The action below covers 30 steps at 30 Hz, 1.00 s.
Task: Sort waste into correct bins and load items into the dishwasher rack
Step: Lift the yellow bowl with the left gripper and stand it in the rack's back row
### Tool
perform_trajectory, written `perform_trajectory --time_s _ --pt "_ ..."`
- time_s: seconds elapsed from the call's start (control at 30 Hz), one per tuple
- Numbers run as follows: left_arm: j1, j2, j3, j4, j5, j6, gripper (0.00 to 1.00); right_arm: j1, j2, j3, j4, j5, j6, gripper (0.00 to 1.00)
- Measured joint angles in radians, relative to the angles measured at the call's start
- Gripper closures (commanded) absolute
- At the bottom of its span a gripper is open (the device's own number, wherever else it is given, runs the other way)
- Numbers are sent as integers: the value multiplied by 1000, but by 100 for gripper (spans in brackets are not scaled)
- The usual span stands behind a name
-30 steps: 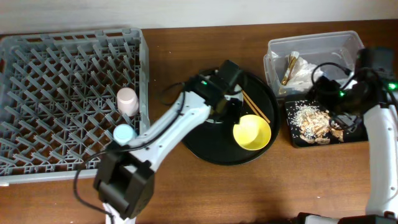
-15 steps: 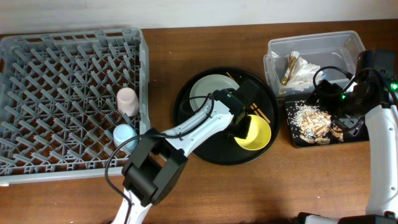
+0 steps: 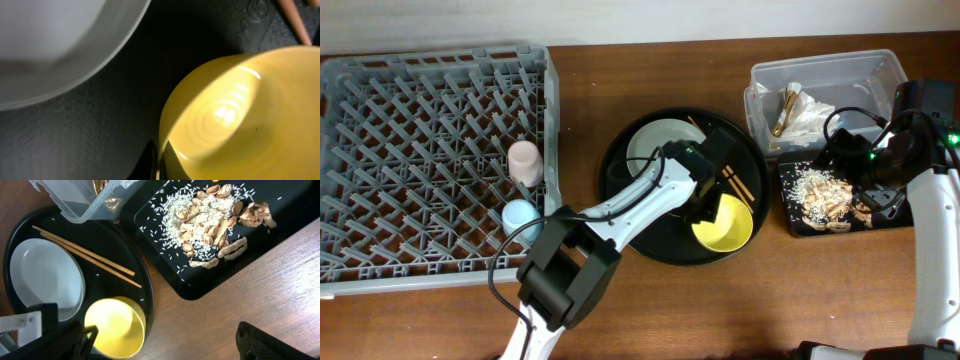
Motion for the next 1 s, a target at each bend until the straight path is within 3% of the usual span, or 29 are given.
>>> perform_trajectory --time_s 0.17,0.4,0.63,0.8,1.0 --pt "3 0 215 -253 -67 68 99 0 0 0 1 9 -2 1" --pt "117 -38 556 -481 -454 102 99 0 0 0 0 15 -11 1" --pt "382 -55 604 -440 -843 104 99 0 0 0 5 15 -11 2" --pt "507 -55 603 -350 -1016 97 99 0 0 0 6 15 -11 2" --pt "565 -55 603 -201 -1153 96 99 0 0 0 18 15 -19 1"
